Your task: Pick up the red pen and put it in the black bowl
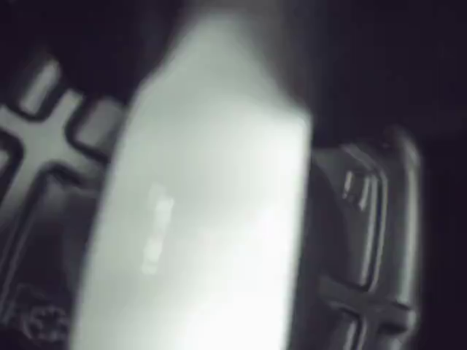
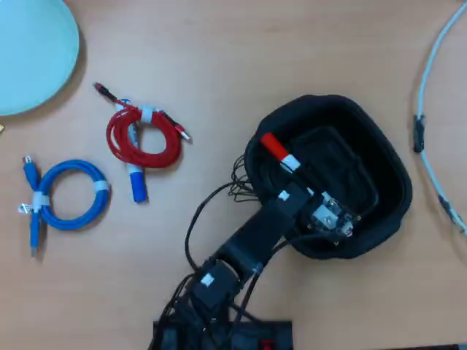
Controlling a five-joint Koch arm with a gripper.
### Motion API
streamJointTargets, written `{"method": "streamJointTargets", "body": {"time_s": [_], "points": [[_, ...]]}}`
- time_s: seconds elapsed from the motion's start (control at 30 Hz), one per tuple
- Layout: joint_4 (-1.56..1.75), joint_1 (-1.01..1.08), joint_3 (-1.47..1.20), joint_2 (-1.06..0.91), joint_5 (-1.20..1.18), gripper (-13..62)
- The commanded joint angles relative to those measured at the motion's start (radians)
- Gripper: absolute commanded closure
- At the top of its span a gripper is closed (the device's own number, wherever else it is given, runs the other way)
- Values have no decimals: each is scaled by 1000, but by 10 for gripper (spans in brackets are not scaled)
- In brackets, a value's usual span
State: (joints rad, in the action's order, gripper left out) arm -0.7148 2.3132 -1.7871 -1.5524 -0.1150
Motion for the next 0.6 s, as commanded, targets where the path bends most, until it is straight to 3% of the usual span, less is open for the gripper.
{"method": "streamJointTargets", "body": {"time_s": [0.0, 0.43, 0.57], "points": [[95, 11, 114, 11, -11, 559], [183, 72, 98, 101, 5, 552], [186, 67, 84, 106, 5, 497]]}}
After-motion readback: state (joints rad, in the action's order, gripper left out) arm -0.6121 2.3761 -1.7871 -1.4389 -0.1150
